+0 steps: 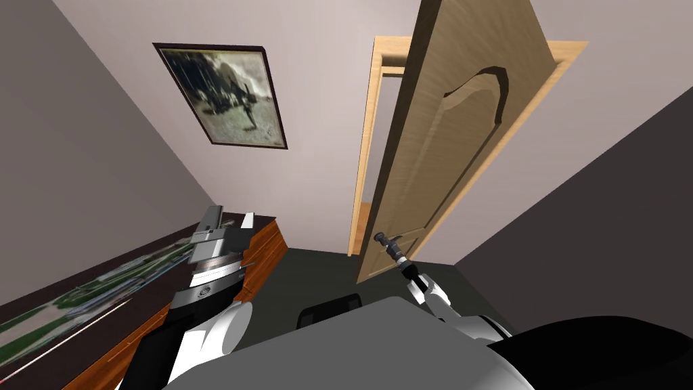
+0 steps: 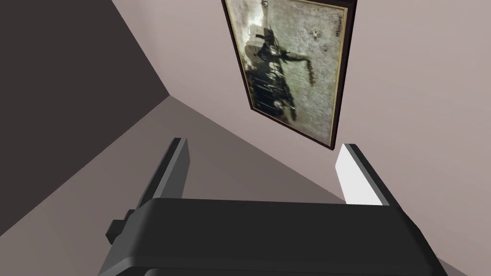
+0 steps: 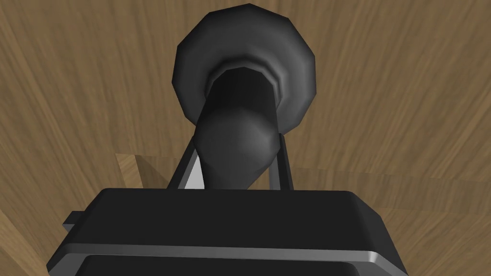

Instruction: Pull the door open

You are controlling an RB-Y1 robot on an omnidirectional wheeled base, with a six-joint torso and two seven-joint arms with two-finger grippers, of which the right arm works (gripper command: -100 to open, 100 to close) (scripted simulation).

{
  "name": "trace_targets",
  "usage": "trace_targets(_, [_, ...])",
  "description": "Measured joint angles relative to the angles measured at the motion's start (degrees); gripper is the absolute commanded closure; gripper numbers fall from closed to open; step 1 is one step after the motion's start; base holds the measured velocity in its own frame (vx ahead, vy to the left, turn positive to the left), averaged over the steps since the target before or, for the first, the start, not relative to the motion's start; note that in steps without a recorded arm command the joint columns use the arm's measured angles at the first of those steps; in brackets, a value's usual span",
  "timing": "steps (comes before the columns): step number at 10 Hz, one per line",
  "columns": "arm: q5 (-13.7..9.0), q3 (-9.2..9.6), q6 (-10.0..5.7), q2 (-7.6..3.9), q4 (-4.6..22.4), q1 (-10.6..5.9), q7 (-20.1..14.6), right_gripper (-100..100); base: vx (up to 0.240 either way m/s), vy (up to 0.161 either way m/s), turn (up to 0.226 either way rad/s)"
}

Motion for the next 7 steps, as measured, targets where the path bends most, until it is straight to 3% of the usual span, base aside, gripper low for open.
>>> trace_targets(2, [0.3, 0.05, -1.92, -0.88, 0.1, 1.18, -0.8, 100, -0.154, -0.089, 0.119])
trace_targets(3, [0.4, 0.18, -2.11, -0.77, 0.1, 1.39, -1.0, 100, -0.123, -0.073, 0.216])
trace_targets(5, [0.8, -0.26, -4.56, -1.41, 2.0, 1.64, -1.3, 100, -0.186, -0.098, 0.168])
trace_targets(6, [1.0, -0.61, -5.00, -1.50, 0.3, 3.28, -1.6, 100, -0.172, -0.082, 0.129])
trace_targets(7, [1.2, -0.76, -6.05, -1.72, 1.2, 3.28, -1.7, 100, -0.132, -0.061, 0.103])
